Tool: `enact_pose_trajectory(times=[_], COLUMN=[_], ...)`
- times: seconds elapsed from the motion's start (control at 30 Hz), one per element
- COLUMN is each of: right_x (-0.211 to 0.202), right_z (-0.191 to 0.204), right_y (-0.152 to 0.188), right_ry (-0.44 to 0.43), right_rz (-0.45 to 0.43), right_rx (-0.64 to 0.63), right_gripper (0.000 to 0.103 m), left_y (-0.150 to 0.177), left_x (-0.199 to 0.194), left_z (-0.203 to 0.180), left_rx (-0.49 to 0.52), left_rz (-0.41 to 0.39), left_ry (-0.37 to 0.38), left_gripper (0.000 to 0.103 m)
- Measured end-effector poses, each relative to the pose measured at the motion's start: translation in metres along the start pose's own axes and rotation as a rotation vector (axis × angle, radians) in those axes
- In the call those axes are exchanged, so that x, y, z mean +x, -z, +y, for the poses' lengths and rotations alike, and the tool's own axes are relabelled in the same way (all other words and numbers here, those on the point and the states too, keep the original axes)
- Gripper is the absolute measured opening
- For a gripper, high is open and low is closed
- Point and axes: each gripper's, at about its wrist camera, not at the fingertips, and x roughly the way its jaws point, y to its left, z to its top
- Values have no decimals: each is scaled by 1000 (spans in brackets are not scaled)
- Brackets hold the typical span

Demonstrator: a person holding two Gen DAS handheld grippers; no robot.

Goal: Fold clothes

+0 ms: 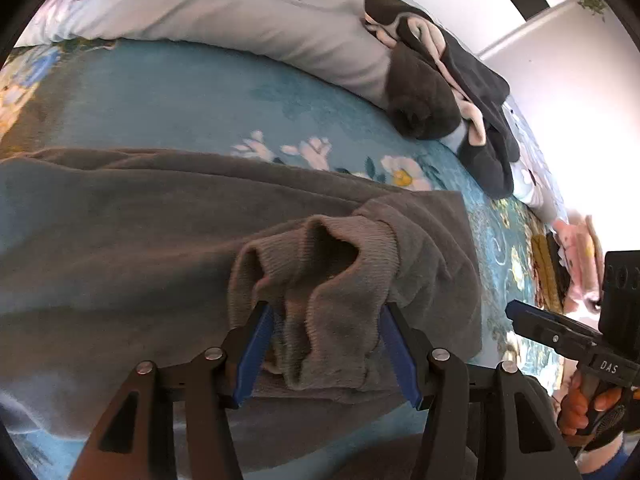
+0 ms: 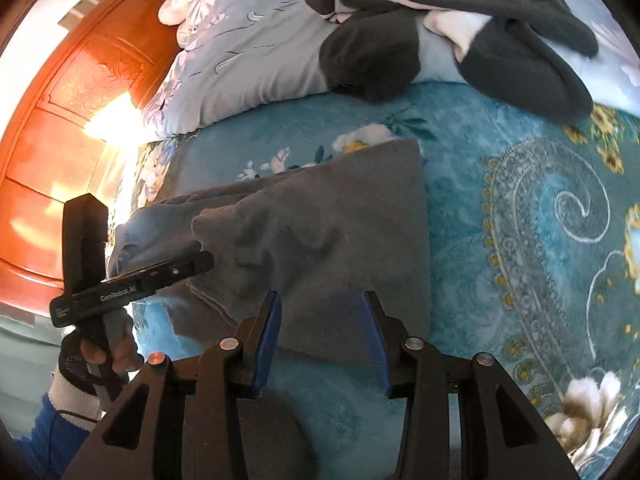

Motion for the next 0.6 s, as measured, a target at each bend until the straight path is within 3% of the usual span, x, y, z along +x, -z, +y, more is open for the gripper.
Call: enact_pose_trajectory(times=[0.2, 0.3, 0.43, 0.6], right_x=[1, 4, 3, 1], right_z=[-3, -7, -11, -16], right_y=[0, 0, 1, 1], right_ry=[-7, -10, -16, -24], right_rz=[3, 9, 7, 3], right_rx=[10, 25, 40, 57], right_gripper=[42, 42, 42, 42], left_y=[5, 6, 7, 14], left_x=[-6, -3, -6, -42], left_z=[-12, -19, -19, -11], left_rx=[88, 144, 128, 71], left_rz=[-11, -1, -17, -121], left_ry=[7, -40, -28, 11], left_gripper=[50, 20, 8, 6])
